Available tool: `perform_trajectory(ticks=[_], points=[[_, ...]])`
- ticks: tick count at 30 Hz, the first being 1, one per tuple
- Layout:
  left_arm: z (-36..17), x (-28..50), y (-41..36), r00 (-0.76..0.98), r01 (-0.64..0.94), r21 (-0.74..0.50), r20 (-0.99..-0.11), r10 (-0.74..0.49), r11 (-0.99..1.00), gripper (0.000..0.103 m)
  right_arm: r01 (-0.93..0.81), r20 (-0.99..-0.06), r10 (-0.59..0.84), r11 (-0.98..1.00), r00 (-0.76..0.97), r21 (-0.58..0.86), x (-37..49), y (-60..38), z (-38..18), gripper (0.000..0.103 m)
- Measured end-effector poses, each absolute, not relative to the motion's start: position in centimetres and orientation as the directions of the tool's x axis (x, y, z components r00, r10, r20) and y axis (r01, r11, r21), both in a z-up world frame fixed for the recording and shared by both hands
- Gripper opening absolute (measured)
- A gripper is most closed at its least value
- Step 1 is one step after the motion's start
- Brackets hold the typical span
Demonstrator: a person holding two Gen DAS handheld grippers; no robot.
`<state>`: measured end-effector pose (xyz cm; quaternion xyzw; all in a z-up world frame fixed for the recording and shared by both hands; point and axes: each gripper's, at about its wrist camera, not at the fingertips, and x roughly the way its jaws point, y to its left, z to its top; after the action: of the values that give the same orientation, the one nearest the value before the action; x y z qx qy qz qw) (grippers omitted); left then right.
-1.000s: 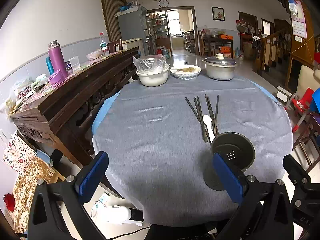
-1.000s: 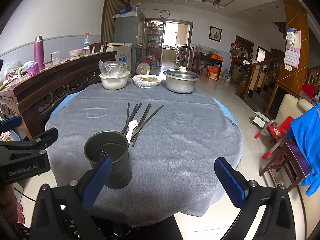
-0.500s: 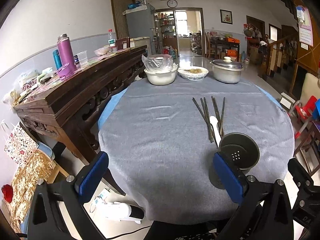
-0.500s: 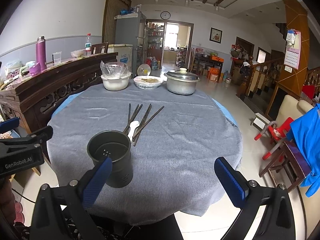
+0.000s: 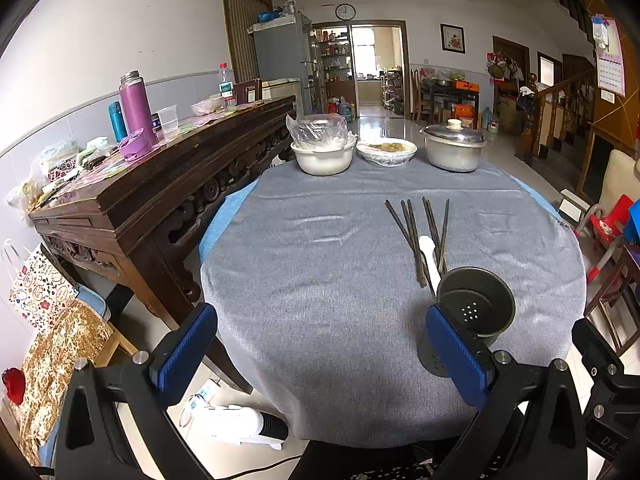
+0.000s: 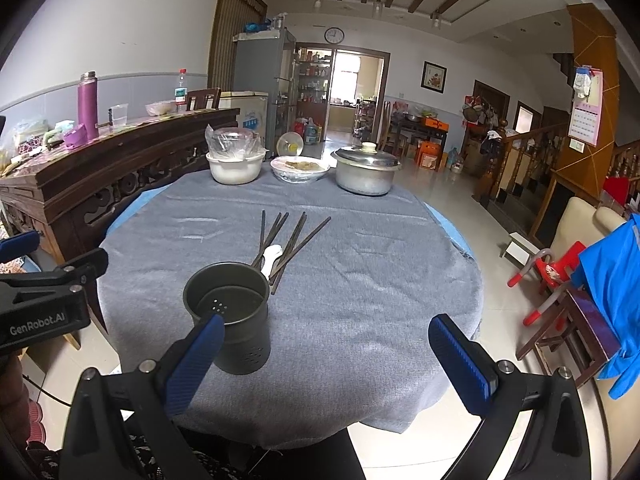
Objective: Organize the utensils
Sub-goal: 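Move both open grippers toward the loose dark chopsticks, then close the left gripper on a dark chopstick while the right gripper grasps another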
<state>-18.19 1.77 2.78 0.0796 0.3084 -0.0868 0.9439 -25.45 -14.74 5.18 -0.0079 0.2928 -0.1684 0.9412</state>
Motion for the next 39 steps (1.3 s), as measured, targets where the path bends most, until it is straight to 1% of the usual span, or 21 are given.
perform_trajectory(ticks=[10, 15, 18, 22, 25, 27, 28, 30, 32, 33, 34, 35, 36, 37, 38, 39], points=[[3.0, -16.5, 1.5, 0.787, 0.206, 0.089, -0.607, -0.112, 0.974, 0.103, 0.341, -0.563, -0.330, 0.936, 0.758, -0.090, -24.6, -16.2, 5.3, 0.103], [3.5, -13.7, 1.3, 0.776, 0.194, 0.061, -0.620, -0.115, 0.979, 0.103, 0.360, -0.556, -0.353, 0.927, 0.752, -0.103, -23.3, -17.5, 5.6, 0.103], [3.6, -10.7, 0.8, 0.757, 0.191, 0.036, -0.642, -0.124, 0.981, 0.103, 0.366, -0.562, -0.345, 0.927, 0.752, -0.079, -21.4, -19.5, 6.0, 0.103], [2.8, -5.8, -0.4, 0.730, 0.193, 0.048, -0.675, -0.110, 0.980, 0.103, 0.349, -0.607, -0.290, 0.937, 0.740, -0.022, -17.3, -22.8, 6.1, 0.103], [1.6, -2.0, -1.6, 0.688, 0.209, 0.037, -0.716, -0.120, 0.977, 0.103, 0.311, -0.671, -0.200, 0.949, 0.714, 0.049, -12.5, -25.8, 5.1, 0.103], [0.7, 0.5, -2.4, 0.655, 0.220, 0.021, -0.744, -0.132, 0.975, 0.103, 0.292, -0.708, -0.127, 0.949, 0.695, 0.117, -9.6, -27.6, 4.2, 0.097], [0.1, 2.1, -3.0, 0.634, 0.228, 0.015, -0.761, -0.137, 0.973, 0.103, 0.284, -0.729, -0.076, 0.944, 0.680, 0.166, -7.5, -28.7, 3.5, 0.091], [-0.9, 4.0, -3.7, 0.605, 0.229, 0.011, -0.785, -0.134, 0.973, 0.103, 0.291, -0.763, -0.024, 0.932, 0.645, 0.217, -4.2, -30.2, 2.1, 0.083], [-2.0, 6.5, -4.5, 0.568, 0.234, -0.009, -0.810, -0.145, 0.972, 0.103, 0.297, -0.790, 0.032, 0.917, 0.612, 0.267, -0.8, -31.4, 0.6, 0.073], [-2.5, 7.3, -4.7, 0.557, 0.236, -0.013, -0.818, -0.146, 0.972, 0.102, 0.298, -0.802, 0.061, 0.909, 0.594, 0.291, 1.0, -31.8, -0.2, 0.071], [-2.9, 8.4, -5.0, 0.540, 0.235, -0.018, -0.829, -0.146, 0.972, 0.099, 0.304, -0.810, 0.074, 0.904, 0.581, 0.300, 2.4, -32.1, -0.8, 0.067], [-3.3, 9.6, -5.3, 0.523, 0.234, -0.026, -0.839, -0.149, 0.972, 0.092, 0.315, -0.822, 0.079, 0.900, 0.564, 0.303, 4.2, -32.5, -1.5, 0.059], [-3.7, 10.5, -5.7, 0.508, 0.238, -0.037, -0.847, -0.156, 0.971, 0.089, 0.323, -0.830, 0.082, 0.896, 0.551, 0.303, 5.4, -32.8, -2.1, 0.055], [-4.2, 11.9, -6.2, 0.475, 0.249, -0.058, -0.863, -0.174, 0.967, 0.085, 0.335, -0.840, 0.091, 0.890, 0.534, 0.309, 7.0, -33.2, -2.8, 0.049], [-4.6, 13.1, -6.5, 0.447, 0.253, -0.074, -0.875, -0.184, 0.965, 0.083, 0.352, -0.848, 0.098, 0.881, 0.520, 0.317, 8.5, -33.6, -3.4, 0.045], [-5.0, 14.1, -6.8, 0.424, 0.253, -0.089, -0.885, -0.193, 0.963, 0.082, 0.377, -0.854, 0.103, 0.865, 0.510, 0.330, 9.9, -34.2, -4.0, 0.044]])
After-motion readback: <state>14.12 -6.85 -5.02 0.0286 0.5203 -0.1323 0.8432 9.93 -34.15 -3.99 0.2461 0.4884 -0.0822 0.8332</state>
